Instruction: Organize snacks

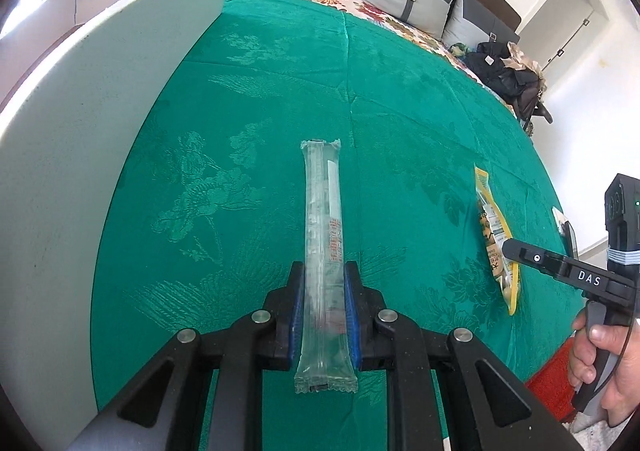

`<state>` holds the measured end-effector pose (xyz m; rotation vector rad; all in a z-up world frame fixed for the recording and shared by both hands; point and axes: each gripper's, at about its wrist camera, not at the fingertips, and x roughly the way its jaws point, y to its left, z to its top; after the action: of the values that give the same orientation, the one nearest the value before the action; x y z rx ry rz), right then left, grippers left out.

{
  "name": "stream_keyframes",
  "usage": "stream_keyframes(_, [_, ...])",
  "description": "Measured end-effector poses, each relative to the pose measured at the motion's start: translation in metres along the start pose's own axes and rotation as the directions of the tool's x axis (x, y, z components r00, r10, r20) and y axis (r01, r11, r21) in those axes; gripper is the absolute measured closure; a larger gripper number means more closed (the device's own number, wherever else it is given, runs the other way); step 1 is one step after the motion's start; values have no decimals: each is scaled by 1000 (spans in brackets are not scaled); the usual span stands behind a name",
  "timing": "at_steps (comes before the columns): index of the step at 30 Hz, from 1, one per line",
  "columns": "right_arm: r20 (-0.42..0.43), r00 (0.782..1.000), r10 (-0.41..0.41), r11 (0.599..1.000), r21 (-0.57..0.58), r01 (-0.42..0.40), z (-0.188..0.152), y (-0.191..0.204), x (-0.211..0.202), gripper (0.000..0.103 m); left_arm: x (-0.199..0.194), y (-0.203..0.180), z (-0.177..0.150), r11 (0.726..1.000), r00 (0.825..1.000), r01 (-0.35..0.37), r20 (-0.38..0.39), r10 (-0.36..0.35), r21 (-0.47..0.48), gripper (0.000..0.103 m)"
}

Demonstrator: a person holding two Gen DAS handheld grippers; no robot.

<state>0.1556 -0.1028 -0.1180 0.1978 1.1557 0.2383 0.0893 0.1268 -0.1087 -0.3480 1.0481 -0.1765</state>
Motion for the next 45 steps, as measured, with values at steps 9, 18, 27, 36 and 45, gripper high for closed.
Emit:
stream_keyframes(9, [82, 990, 112, 991, 65, -117, 6, 9, -29, 92, -48, -9, 8, 995, 992, 95, 82, -95, -2, 85])
stream_keyframes(18, [-66, 992, -111, 994, -20, 109, 9, 13, 16, 13, -56, 4, 3, 996, 992, 88, 97, -85, -31, 85])
stream_keyframes(27, [-51, 992, -118, 993, 17, 119, 4, 8, 23, 47, -72, 7, 1, 995, 988, 93, 124, -88, -31, 85])
stream_keyframes(36, [86, 970, 228, 973, -48, -225, 37, 103, -57, 47, -129, 49, 33, 979, 963, 142, 251, -103, -143, 85])
stream_keyframes(45, [-13, 896, 444, 838, -349, -420, 42, 302, -41, 46, -171, 187, 47, 935, 940, -111, 269, 208, -337, 85])
